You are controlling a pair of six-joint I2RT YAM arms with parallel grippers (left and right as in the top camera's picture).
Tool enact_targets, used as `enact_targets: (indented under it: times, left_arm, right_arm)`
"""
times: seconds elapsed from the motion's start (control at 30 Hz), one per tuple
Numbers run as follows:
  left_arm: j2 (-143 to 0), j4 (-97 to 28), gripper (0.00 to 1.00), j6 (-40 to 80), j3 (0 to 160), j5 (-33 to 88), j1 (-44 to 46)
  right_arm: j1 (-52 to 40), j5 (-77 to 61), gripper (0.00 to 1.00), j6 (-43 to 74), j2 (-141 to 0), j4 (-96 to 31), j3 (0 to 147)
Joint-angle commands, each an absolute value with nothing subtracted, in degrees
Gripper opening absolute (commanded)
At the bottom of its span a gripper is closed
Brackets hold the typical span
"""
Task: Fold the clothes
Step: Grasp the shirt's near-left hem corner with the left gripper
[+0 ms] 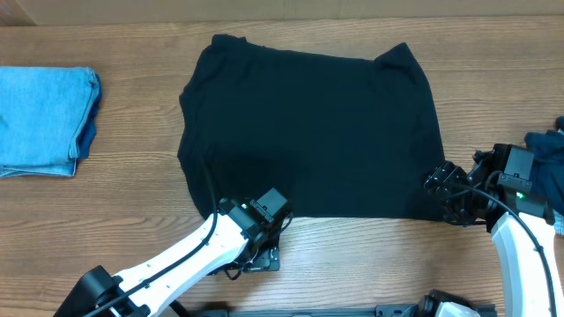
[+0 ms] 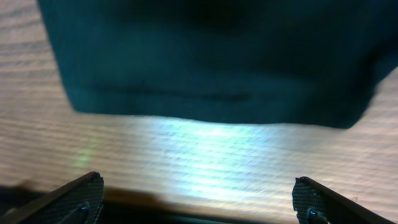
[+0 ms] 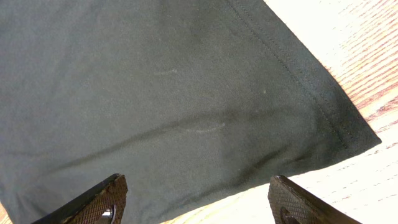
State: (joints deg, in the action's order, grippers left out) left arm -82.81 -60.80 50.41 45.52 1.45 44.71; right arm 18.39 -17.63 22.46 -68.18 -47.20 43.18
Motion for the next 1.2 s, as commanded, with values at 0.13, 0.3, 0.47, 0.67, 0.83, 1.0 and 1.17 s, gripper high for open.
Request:
enact_targets:
  times: [0.13,0.3,0.47,0.67,0.83,1.0,1.17]
  left_arm:
    - [-83.1,-56.6,1.0,49.2,46.6,2.7,31.6]
    - [-83.1,-56.0,1.0,45.2,46.5,4.6,24.8]
    - [-83.1,-52.3,1.0,41.1,44.7,7.6,22.0]
    - [-82.3,-47.9,0.97,35.9,38.6,14.7,18.0]
    - [-79.4,-46.1,0.97,37.5,34.9,14.7,17.9]
    - [-75.7,-46.7,0.97,37.7,33.7,13.4,17.9]
    - [-71.6,-49.8,1.0,40.0,33.7,9.0,17.9]
  right_arm:
    - [18.7,-19.2,0.77,22.0,-67.6,-47.2,44.0]
    - [18.7,-19.2,0.77,22.0,-67.6,-47.2,44.0]
    - [18.7,-19.2,0.77,22.0,-67.6,-47.2,44.0]
    - [18.7,-19.2,0.77,22.0,-67.6,-47.0,44.0]
    - [18.7,-19.2,0.77,20.9,-67.6,-47.0,44.0]
    - [18.7,-19.2,0.77,20.9,-67.6,-47.0,44.0]
    - [18.7,-19.2,0.77,20.9,-67.6,-47.0,44.0]
